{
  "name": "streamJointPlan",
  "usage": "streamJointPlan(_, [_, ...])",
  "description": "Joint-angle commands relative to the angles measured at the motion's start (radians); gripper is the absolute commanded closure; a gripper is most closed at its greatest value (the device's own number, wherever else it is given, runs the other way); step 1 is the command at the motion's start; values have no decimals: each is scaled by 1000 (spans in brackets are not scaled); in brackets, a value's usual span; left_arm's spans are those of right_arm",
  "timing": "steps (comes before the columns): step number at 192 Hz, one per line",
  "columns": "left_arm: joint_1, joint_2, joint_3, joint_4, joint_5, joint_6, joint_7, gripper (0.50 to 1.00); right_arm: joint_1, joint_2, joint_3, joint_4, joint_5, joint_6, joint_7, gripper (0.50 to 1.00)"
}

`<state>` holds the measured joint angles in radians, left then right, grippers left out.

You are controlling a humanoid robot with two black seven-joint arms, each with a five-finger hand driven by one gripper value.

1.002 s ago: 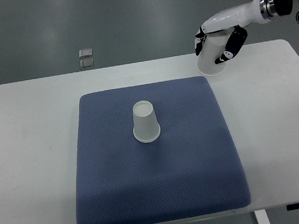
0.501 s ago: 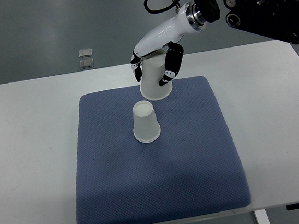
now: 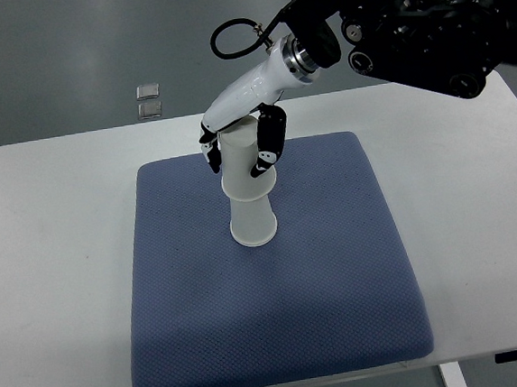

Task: Stack paper cups
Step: 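Lower the held cup onto the inverted cup on the pad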

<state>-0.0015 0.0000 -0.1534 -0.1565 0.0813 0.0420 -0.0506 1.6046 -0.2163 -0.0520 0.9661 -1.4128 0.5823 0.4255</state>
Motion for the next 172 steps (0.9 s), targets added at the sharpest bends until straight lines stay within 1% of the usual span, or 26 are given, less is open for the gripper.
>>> streamJointPlan(1, [0,0,0,0,0,-1,0,500,-15,6,0,-26,-6,-5,-2,803])
streamJointPlan(35, [0,0,0,0,0,1,0,500,-31,34,-2,-53,-8,-7,-4,803])
streamJointPlan(102, [0,0,0,0,0,-1,0,500,-40,41,-6,-53,-8,-5,-5,801])
streamJointPlan(172, [0,0,0,0,0,-1,0,500,-77,51,-8,-84,-11,-32,-7,801])
